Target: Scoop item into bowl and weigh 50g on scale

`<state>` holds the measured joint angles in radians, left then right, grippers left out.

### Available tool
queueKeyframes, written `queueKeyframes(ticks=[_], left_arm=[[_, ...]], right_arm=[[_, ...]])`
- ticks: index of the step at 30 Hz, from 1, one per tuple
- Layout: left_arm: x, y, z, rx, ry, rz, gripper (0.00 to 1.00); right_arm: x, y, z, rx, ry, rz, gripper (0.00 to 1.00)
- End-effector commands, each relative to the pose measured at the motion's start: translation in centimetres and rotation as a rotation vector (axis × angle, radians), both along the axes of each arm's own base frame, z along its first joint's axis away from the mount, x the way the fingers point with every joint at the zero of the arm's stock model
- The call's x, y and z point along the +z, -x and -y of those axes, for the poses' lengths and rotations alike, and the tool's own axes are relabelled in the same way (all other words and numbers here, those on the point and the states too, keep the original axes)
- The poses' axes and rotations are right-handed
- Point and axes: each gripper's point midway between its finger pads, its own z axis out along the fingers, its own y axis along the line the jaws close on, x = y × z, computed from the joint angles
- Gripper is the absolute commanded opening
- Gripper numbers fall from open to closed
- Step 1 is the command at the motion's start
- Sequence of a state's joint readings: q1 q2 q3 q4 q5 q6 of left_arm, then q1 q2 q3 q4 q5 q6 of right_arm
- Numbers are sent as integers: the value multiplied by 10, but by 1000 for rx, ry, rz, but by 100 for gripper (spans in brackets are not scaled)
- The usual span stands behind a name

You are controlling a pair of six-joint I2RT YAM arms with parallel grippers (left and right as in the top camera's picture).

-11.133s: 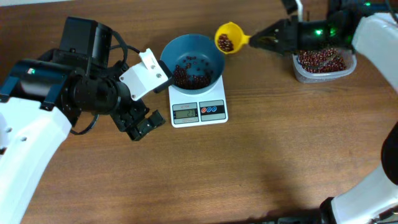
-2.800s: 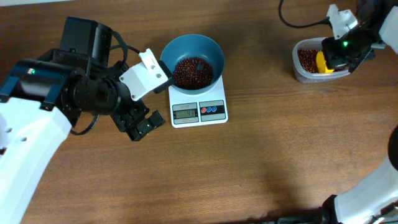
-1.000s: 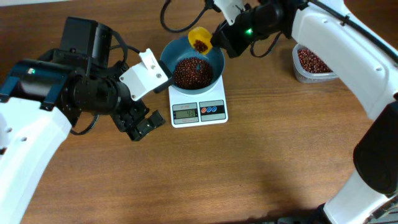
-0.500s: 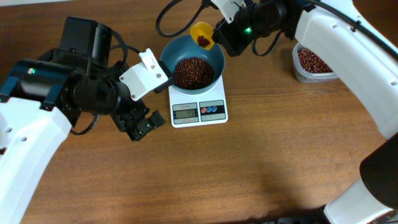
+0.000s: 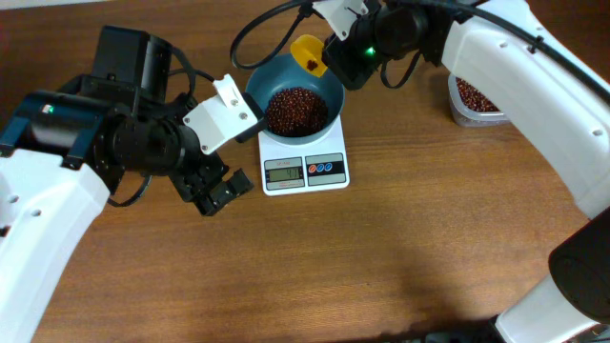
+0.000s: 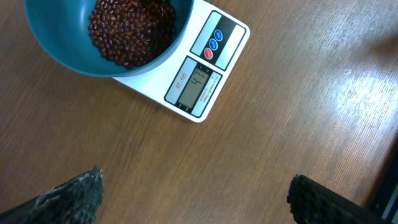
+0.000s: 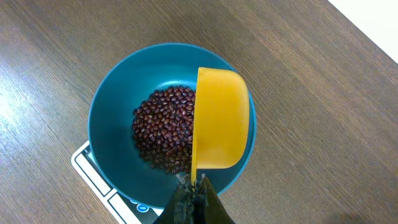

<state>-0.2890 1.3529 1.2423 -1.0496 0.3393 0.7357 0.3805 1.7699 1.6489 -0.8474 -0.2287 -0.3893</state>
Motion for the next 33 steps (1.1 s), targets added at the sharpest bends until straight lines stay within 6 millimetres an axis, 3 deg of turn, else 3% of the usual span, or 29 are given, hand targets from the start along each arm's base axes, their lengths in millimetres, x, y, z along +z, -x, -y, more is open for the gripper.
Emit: queueKeyframes(ticks=[1, 9, 13, 23, 27, 30, 33], left_arm=[[5, -3, 3, 9, 12, 5, 99], [5, -3, 3, 9, 12, 5, 99], [5, -3, 3, 9, 12, 5, 99], [5, -3, 3, 9, 12, 5, 99], [5, -3, 3, 9, 12, 5, 99], [5, -3, 3, 9, 12, 5, 99], [5, -3, 3, 9, 12, 5, 99]], right_arm=[[21, 1, -3, 6, -20, 44, 4], [18, -1, 0, -9, 12, 52, 4], [16, -3, 0, -3, 158, 130, 4], [28, -16, 3, -27, 132, 184, 4], [51, -32, 39, -161, 86, 210, 4], [67, -42, 110, -313, 93, 225, 4], [54, -33, 173, -445, 144, 136, 4]])
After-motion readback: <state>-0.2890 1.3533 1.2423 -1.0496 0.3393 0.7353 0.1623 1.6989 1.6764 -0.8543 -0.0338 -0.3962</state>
